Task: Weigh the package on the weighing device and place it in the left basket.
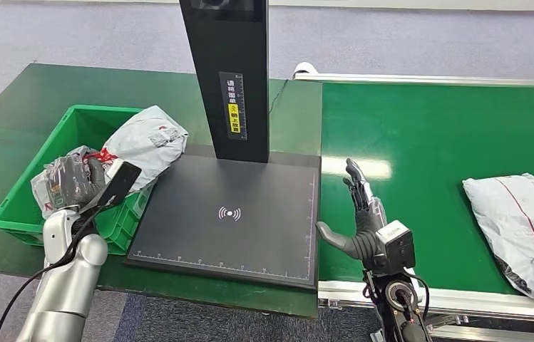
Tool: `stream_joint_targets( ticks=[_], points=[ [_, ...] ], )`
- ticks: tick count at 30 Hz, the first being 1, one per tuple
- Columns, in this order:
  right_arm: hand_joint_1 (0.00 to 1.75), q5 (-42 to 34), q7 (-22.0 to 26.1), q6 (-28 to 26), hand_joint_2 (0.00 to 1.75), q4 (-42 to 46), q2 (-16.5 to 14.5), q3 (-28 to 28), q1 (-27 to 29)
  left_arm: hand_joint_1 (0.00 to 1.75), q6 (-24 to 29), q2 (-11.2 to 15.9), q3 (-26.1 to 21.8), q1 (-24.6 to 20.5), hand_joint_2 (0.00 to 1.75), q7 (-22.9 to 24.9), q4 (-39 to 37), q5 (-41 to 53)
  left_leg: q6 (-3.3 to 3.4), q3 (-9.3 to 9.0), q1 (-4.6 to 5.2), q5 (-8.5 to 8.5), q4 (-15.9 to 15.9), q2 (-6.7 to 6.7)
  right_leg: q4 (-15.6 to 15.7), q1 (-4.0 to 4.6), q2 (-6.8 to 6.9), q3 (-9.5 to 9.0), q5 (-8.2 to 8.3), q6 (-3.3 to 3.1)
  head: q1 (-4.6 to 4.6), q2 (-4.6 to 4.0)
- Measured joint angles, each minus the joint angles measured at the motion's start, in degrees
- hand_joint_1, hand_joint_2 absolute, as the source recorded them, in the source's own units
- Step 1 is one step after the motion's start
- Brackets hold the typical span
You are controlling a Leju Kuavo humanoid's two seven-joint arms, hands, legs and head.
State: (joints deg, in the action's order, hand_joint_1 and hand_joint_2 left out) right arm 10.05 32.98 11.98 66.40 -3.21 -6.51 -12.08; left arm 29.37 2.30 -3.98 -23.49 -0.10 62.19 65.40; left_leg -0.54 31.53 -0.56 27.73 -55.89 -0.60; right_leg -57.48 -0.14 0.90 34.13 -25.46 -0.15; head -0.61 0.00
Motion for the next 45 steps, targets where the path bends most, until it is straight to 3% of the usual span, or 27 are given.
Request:
stream_joint_targets(
  ticks=[7,8,11,12,19,26,32,36,41,43,45],
  points=[
    [0.00,0.1,0.0,0.0,1.75,0.0,0.0,0.0,0.0,1.75,1.8,0.6,-3.0,-1.4,1.75,-0.2,-4.8,-1.8,0.00,0.01,0.00,0.00,0.0,-0.01,0.0,0.00,0.00,-0.01,0.00,0.00,0.01,0.00],
    [0.00,0.1,0.0,0.0,1.75,0.0,0.0,0.0,0.0,1.40,2.8,0.7,-3.6,-1.5,1.75,-0.7,-5.3,-2.4,0.00,0.01,0.00,0.00,0.0,-0.01,0.0,0.00,0.00,0.00,0.00,0.00,0.01,0.00],
    [0.00,0.1,-0.1,0.0,1.75,0.0,0.0,0.0,0.0,0.10,5.6,0.9,-5.3,-1.6,1.75,-2.3,-6.1,-3.4,0.00,0.00,0.00,0.00,0.0,0.00,0.0,0.00,0.00,0.00,0.00,0.00,-0.01,0.00],
    [0.00,0.1,-0.2,-0.1,1.75,0.0,0.0,0.0,0.0,0.00,6.3,0.9,-5.6,-1.6,1.75,-2.7,-6.2,-3.4,0.00,0.00,0.00,0.00,0.0,0.01,0.0,0.00,0.00,0.00,0.00,0.00,0.00,0.00],
    [0.00,0.5,-0.3,-0.7,1.75,0.0,-0.3,-0.2,0.0,0.00,10.1,-0.3,-6.2,-1.2,1.75,-7.6,-6.2,-2.3,0.00,0.02,0.01,0.00,0.0,0.02,0.0,-0.01,0.01,-0.02,0.00,0.00,0.01,0.00],
    [0.00,-5.2,-2.1,3.9,1.75,-0.2,-0.6,-0.5,-0.5,0.00,10.5,-4.3,-8.7,0.1,1.75,-21.5,-2.7,-4.3,0.00,0.03,0.01,0.01,0.0,0.03,0.0,-0.02,0.01,-0.02,0.00,0.00,0.00,0.00],
    [0.00,-12.5,-5.1,9.2,1.75,-2.1,-0.9,-0.7,-1.6,0.00,10.5,-8.5,-11.1,1.4,1.75,-36.3,0.6,-17.6,0.00,0.03,0.01,0.00,0.0,0.02,0.0,-0.01,0.01,-0.02,0.00,0.00,0.00,0.00],
    [0.00,-15.9,-5.8,11.5,0.00,-4.8,-0.9,-1.4,-2.9,0.00,10.5,-10.1,-10.1,4.1,1.75,-39.7,7.2,-29.1,0.00,0.03,0.01,0.01,0.0,0.01,0.0,-0.01,0.01,-0.01,0.00,0.00,0.01,0.00],
    [0.00,-18.7,-6.1,14.1,0.00,-8.7,-0.8,-2.7,-5.0,0.00,9.2,-9.7,-4.0,7.7,1.75,-39.9,15.9,-44.8,0.01,0.05,0.01,0.01,0.0,0.04,0.0,-0.01,0.03,-0.02,-0.01,0.01,0.01,0.00],
    [0.00,-19.2,-6.2,14.6,0.00,-10.1,-0.8,-3.2,-5.7,0.00,4.2,-8.9,-0.6,8.9,1.75,-39.6,17.9,-50.1,0.01,0.04,0.01,0.01,0.0,0.04,0.0,-0.01,0.04,-0.03,-0.01,0.01,0.00,0.00],
    [0.00,-19.9,-6.2,15.1,0.00,-11.2,-0.8,-3.5,-6.2,0.00,-5.1,-8.2,2.3,10.0,1.75,-38.3,19.1,-55.4,0.01,0.04,0.01,0.01,0.0,0.05,0.0,-0.02,0.04,-0.04,-0.01,0.01,-0.01,0.00]
  ],
)
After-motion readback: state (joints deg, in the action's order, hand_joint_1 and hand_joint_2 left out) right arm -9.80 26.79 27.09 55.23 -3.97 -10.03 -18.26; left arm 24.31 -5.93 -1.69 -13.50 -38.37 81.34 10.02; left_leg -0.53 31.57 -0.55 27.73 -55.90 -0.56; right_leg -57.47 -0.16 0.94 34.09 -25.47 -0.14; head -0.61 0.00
